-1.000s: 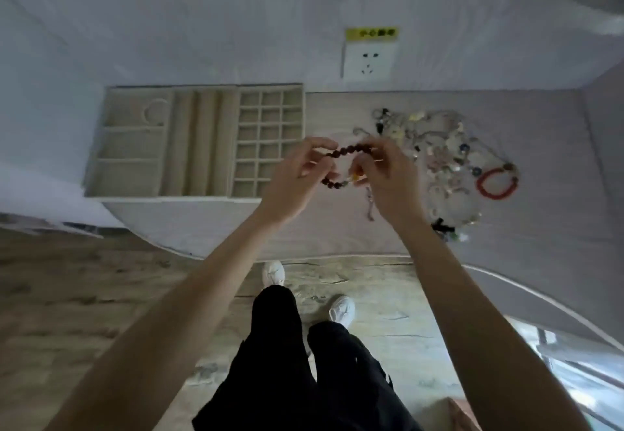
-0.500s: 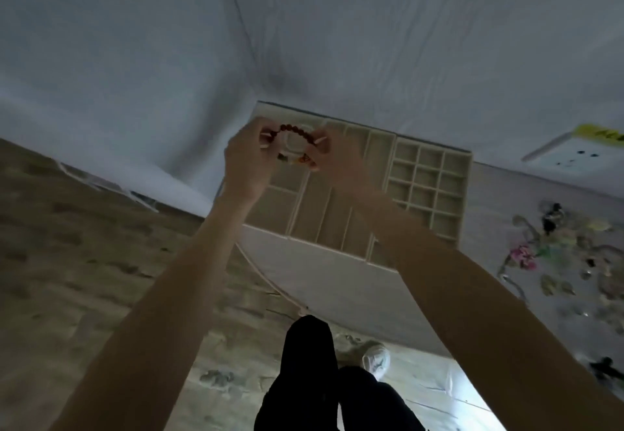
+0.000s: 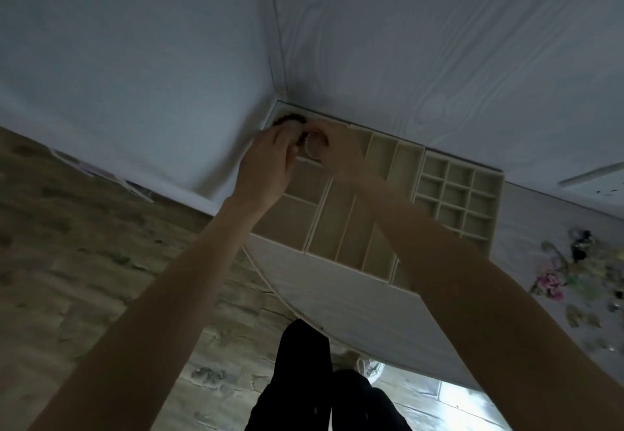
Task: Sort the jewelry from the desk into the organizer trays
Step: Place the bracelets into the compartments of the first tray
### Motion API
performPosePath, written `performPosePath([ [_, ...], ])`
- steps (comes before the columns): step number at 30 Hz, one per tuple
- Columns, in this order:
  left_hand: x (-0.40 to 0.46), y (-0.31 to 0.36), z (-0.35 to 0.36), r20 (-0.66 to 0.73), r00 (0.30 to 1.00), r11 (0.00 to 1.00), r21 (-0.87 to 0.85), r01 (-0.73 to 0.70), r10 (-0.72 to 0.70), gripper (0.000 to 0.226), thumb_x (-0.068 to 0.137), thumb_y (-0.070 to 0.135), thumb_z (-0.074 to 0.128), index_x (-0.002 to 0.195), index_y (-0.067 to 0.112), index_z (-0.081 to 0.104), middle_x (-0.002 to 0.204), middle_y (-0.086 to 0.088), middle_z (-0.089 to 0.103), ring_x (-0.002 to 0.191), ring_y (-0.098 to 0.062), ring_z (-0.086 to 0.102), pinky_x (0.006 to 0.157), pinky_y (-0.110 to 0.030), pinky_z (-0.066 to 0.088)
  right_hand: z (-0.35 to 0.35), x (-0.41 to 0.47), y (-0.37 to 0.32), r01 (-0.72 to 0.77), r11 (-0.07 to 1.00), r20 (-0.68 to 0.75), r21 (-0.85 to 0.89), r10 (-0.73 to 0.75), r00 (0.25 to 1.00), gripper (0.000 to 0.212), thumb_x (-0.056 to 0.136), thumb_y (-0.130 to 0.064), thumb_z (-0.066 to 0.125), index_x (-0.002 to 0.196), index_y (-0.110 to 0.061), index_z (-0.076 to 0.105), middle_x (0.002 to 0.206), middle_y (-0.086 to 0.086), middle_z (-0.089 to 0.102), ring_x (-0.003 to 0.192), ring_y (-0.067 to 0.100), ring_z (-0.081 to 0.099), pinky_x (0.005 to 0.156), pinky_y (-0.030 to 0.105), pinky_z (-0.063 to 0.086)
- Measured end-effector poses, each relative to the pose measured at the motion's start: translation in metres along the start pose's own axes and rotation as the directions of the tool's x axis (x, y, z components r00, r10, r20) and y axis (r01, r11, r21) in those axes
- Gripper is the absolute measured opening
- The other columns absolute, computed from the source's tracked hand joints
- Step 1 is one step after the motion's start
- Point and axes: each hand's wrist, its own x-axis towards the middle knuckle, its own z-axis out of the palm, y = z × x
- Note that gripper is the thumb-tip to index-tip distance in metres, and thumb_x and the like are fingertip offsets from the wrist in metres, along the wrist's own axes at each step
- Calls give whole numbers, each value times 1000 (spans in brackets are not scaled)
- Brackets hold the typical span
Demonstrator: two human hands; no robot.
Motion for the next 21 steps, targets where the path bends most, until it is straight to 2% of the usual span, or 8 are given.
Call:
performPosePath([
  [4, -3, -7, 6, 144, 989, 987, 154, -46, 23, 39, 90, 20, 36, 109, -2, 63, 99, -21, 65, 87, -37, 61, 74, -40, 47, 3, 7, 7, 160, 940, 48, -301, -152, 987, 28, 90, 1, 49, 115, 2, 62, 117, 21, 62, 105, 33, 57, 89, 33, 40],
  [7, -1, -9, 8, 201, 979, 959, 266, -94, 40, 47, 88, 28, 30, 101, 1, 66, 88, -18, 68, 77, -34, 63, 75, -40, 48, 7, 13, 9, 290, 789, 102, -542, -281, 954, 24, 81, -4, 55, 99, 4, 68, 104, 22, 66, 97, 37, 58, 83, 38, 45],
  [9, -1, -9, 8, 218, 975, 935, 337, -111, 38, 45, 88, 29, 31, 91, 4, 68, 81, -15, 67, 70, -32, 62, 72, -39, 47, 8, 15, 3, 332, 706, 216, -626, -252, 943, 29, 87, -17, 53, 106, 0, 66, 115, 16, 63, 112, 33, 53, 91, 40, 40],
  [11, -4, -8, 8, 226, 973, 910, 391, -139, 52, 42, 87, 28, 32, 85, 5, 67, 77, -13, 65, 65, -29, 60, 66, -36, 45, 10, 16, 0, 397, 679, 298, -617, -266, 917, 34, 89, -25, 48, 106, -1, 66, 118, 14, 62, 119, 32, 49, 95, 41, 37],
  [13, -6, -11, 9, 238, 969, 903, 399, -158, 64, 41, 87, 27, 32, 87, 6, 67, 79, -12, 65, 67, -29, 60, 65, -35, 43, 9, 15, -4, 418, 701, 341, -578, -257, 904, 46, 88, -31, 35, 99, 1, 67, 111, 17, 64, 114, 34, 53, 94, 42, 38],
  [15, -6, -16, 10, 244, 967, 903, 396, -170, 75, 42, 87, 27, 32, 92, 6, 68, 83, -11, 65, 71, -29, 61, 66, -34, 43, 7, 12, 3, 417, 691, 360, -590, -236, 902, 51, 91, -31, 27, 110, 0, 63, 126, 17, 57, 122, 32, 48, 103, 41, 30],
  [17, -4, -18, 9, 253, 964, 904, 387, -182, 85, 44, 86, 26, 31, 98, 8, 69, 87, -11, 67, 73, -30, 62, 66, -34, 43, 5, 7, 10, 409, 677, 337, -612, -244, 909, 38, 94, -18, 40, 125, 0, 55, 143, 21, 39, 131, 34, 38, 110, 42, 23],
  [21, -3, -17, 6, 282, 955, 914, 359, -189, 87, 47, 86, 27, 31, 106, 8, 69, 92, -12, 68, 75, -31, 64, 68, -36, 45, 3, 1, 20, 389, 716, 164, -580, -365, 916, 29, 81, -13, 58, 106, 1, 65, 117, 24, 60, 97, 37, 63, 91, 37, 42],
])
